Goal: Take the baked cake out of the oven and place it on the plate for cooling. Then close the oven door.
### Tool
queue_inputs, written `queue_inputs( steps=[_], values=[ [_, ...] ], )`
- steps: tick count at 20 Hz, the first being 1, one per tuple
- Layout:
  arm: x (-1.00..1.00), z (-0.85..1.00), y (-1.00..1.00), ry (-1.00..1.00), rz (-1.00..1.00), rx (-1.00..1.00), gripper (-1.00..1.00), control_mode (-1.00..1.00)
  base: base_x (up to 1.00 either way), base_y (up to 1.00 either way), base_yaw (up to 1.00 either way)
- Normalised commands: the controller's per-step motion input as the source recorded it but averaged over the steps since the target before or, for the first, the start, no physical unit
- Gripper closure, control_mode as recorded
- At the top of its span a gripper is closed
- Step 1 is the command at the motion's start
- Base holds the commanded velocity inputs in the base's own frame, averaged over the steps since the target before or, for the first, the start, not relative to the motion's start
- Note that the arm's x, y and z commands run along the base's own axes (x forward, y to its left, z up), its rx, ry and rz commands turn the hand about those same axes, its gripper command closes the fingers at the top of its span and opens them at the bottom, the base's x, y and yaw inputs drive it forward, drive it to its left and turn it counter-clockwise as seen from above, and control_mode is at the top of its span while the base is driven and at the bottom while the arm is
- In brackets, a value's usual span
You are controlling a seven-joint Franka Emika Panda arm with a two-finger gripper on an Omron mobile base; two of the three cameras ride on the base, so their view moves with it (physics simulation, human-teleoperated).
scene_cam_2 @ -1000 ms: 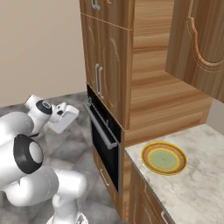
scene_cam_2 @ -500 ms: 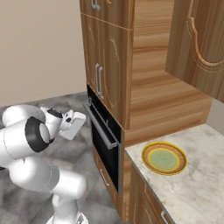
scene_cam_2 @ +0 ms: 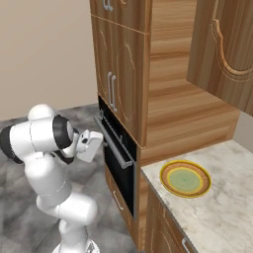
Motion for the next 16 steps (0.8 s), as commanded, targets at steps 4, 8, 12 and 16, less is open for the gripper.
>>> queue_inputs(
  steps=[4,8,12,16],
  values=[
    [0.36,-0.29,-0.11,0.0,0.0,-0.1,-1.0,-1.0,0.0,0.0,0.0],
    [0.39,-0.28,-0.08,0.0,0.0,-0.09,-1.0,-1.0,0.0,0.0,0.0],
    [0.42,-0.27,-0.06,0.0,0.0,-0.08,-1.0,-1.0,0.0,0.0,0.0],
    [0.42,-0.26,-0.1,0.0,0.0,-0.07,-1.0,-1.0,0.0,0.0,0.0]
  ],
)
